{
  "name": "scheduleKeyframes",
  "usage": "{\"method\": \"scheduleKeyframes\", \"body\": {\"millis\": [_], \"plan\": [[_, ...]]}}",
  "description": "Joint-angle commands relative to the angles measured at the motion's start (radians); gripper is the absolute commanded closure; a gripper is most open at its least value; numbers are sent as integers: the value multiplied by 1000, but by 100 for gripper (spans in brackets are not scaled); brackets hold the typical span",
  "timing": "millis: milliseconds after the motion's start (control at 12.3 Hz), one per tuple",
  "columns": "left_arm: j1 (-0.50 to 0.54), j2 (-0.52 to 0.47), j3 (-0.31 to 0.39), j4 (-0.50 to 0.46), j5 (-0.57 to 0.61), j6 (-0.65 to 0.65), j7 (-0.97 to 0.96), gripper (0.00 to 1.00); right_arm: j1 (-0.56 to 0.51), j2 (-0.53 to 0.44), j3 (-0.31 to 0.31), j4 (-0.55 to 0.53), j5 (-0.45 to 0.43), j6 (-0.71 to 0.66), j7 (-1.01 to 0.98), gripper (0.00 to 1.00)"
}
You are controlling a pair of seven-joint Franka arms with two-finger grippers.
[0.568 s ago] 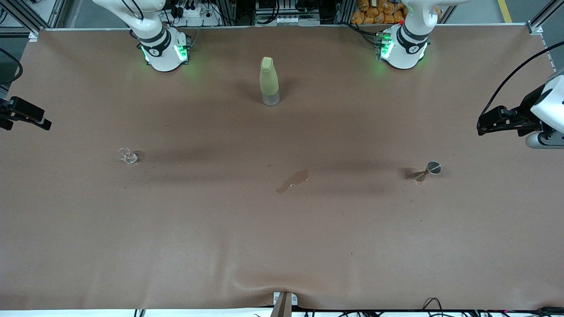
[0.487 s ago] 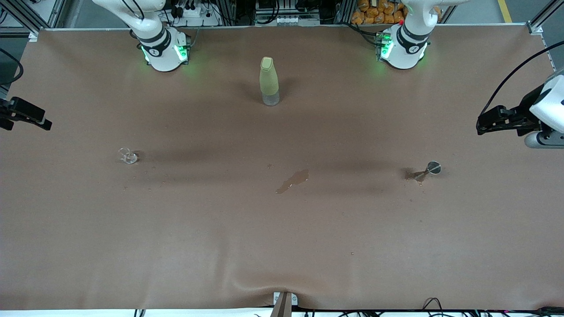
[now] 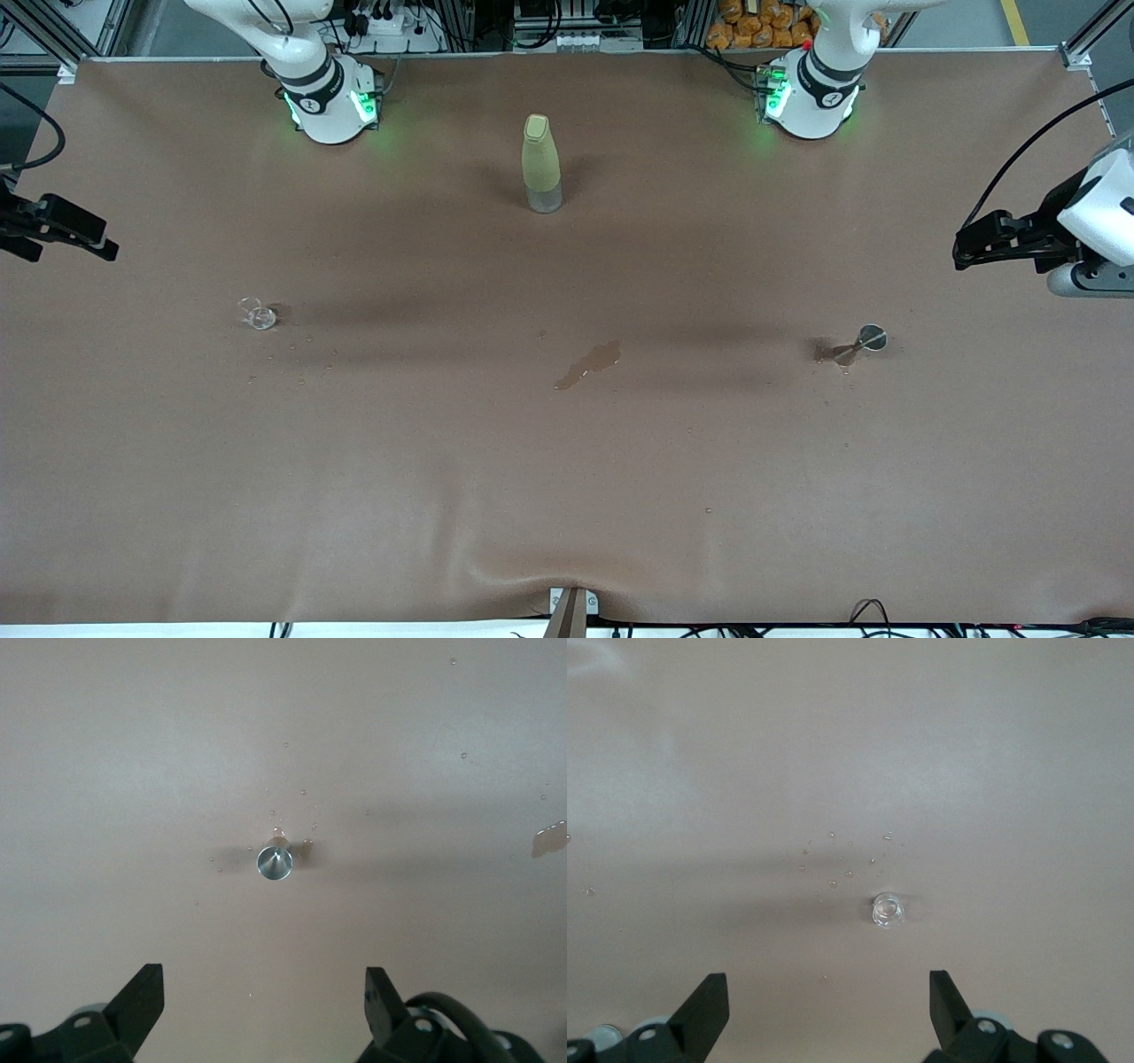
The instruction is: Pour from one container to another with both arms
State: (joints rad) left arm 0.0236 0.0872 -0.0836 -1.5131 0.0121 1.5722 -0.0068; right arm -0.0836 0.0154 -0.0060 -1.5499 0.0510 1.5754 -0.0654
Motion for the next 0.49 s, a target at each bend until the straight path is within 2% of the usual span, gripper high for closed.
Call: {"method": "scheduleKeyframes", "body": {"millis": [0,406], "plan": [[-4,3,5,22,5,-20,10,0,19,-38,-22,-44,-19,11,19,0],[1,5,10,21,0,-20,69,0,13,-34,-22,-39,-17,8,19,0]]}}
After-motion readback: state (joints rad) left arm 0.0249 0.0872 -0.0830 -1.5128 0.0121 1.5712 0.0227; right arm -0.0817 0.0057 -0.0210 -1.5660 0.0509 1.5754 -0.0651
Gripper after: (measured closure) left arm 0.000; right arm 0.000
